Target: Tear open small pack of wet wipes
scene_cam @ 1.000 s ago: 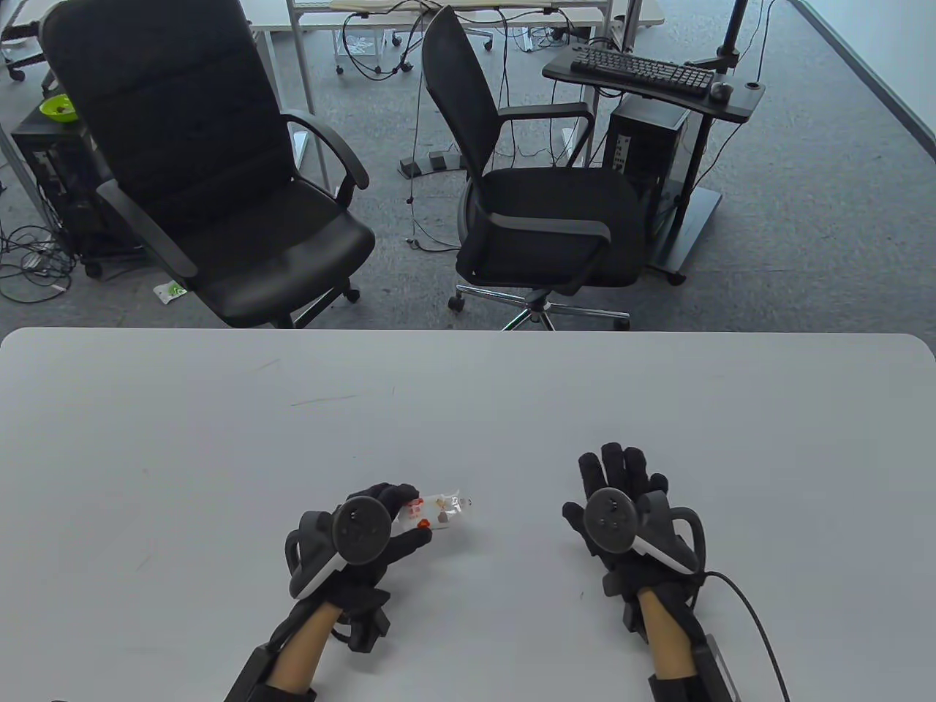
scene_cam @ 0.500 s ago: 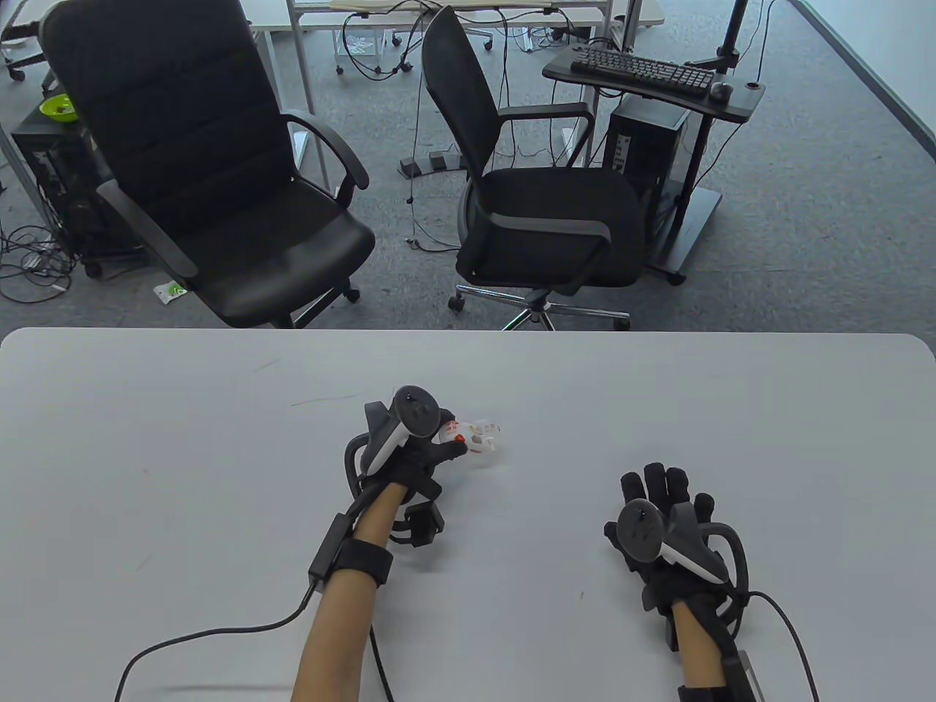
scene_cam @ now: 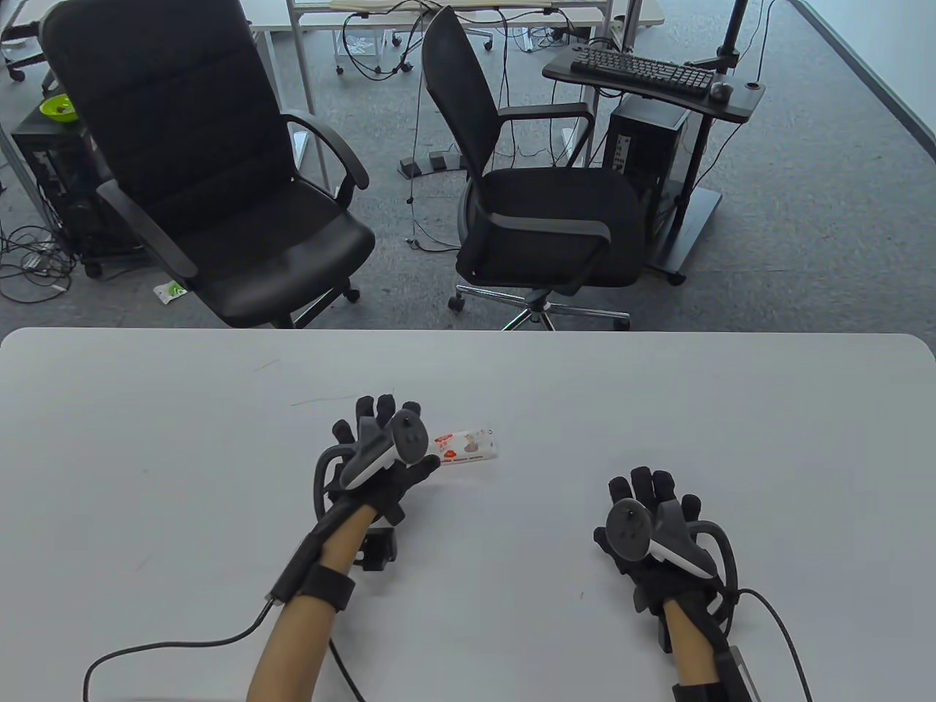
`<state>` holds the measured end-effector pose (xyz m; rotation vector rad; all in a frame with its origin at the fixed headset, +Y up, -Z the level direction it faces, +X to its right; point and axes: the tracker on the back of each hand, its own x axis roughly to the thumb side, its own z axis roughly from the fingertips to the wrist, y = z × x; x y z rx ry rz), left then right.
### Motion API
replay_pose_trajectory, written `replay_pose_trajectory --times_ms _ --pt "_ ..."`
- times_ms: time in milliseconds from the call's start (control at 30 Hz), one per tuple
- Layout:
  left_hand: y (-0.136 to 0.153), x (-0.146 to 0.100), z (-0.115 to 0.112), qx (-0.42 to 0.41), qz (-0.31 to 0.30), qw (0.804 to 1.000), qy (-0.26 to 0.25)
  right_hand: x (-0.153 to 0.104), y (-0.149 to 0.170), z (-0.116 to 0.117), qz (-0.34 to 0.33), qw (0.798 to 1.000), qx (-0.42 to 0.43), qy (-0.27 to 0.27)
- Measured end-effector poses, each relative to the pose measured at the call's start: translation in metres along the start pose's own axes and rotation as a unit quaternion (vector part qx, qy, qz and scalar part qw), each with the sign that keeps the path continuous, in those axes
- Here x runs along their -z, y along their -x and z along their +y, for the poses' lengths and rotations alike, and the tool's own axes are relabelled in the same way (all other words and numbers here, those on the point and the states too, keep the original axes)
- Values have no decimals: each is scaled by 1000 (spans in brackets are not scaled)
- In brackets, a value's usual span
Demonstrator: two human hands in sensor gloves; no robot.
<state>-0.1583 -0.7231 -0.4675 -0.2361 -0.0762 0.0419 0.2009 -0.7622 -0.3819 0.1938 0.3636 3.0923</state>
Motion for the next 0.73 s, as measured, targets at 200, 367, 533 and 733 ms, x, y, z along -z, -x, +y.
replay_pose_trajectory --times_ms 200,367,533,733 --pt "42 -55 -9 38 27 999 -9 1 -8 5 -8 1000 -6 -7" --pt "63 -82 -26 11 31 999 -23 2 -13 6 -12 1000 -13 -9" --pt "69 -91 -43 -10 27 1000 -5 1 -14 7 -12 1000 -13 -12" --pt "71 -94 -50 -14 20 1000 -9 2 -14 12 -12 1000 -6 -21"
